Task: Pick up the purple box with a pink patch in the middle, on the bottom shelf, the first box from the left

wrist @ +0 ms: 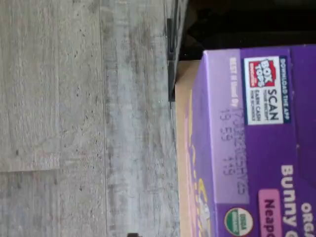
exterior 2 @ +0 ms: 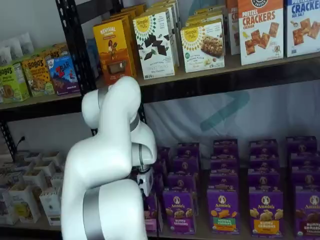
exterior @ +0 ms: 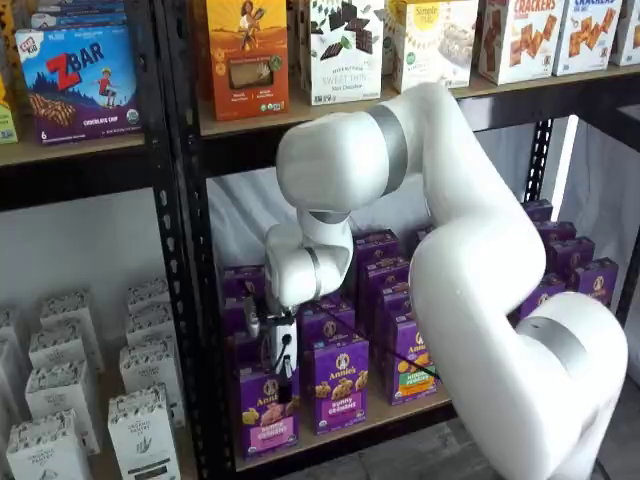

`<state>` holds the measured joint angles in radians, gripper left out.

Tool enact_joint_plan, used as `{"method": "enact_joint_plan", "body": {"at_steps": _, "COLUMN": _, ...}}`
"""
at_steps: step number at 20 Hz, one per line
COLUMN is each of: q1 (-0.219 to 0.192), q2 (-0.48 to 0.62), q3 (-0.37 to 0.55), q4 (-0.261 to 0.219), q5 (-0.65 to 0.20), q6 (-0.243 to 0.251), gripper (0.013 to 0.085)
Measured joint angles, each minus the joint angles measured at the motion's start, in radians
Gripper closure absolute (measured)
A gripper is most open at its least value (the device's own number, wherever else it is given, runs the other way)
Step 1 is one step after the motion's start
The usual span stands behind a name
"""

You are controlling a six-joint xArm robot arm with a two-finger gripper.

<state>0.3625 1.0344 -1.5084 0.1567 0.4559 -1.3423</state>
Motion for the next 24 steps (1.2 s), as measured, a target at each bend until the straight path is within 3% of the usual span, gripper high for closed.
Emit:
{"method": "enact_joint_plan", "body": {"at_steps": 1, "q1": 0.000, "q2": 0.001, "q3": -0.001, "q4": -0.001, "q5": 0.001, "q6": 0.001, "gripper": 0.0130}}
{"method": "enact_joint_plan", "body": {"at_steps": 3, "q1": 0.001, "q2": 0.005, "q3": -0.005, "q4": -0.010, "q5": 0.004, "q6": 0.010, "gripper": 0.0210}}
{"method": "enact_joint_plan", "body": {"at_steps": 9, "q1": 0.007, "q2": 0.008, "q3": -0.001, "q4": 0.004, "q5": -0.011, "q6": 0.003, "gripper": 0.0330}}
{"method": "enact_joint_plan", "body": {"at_steps": 22, "q1": 0.013, "q2": 0.004, "q3": 0.017, "q4": 0.014, "q5": -0.039, "q6": -0.002, "gripper": 0.0330}}
{"method": "enact_joint_plan", "body": {"at_steps": 24, "q1": 0.013, "q2": 0.004, "q3": 0.017, "q4": 0.015, "q5": -0.040, "q6": -0.002, "gripper": 0.0370}}
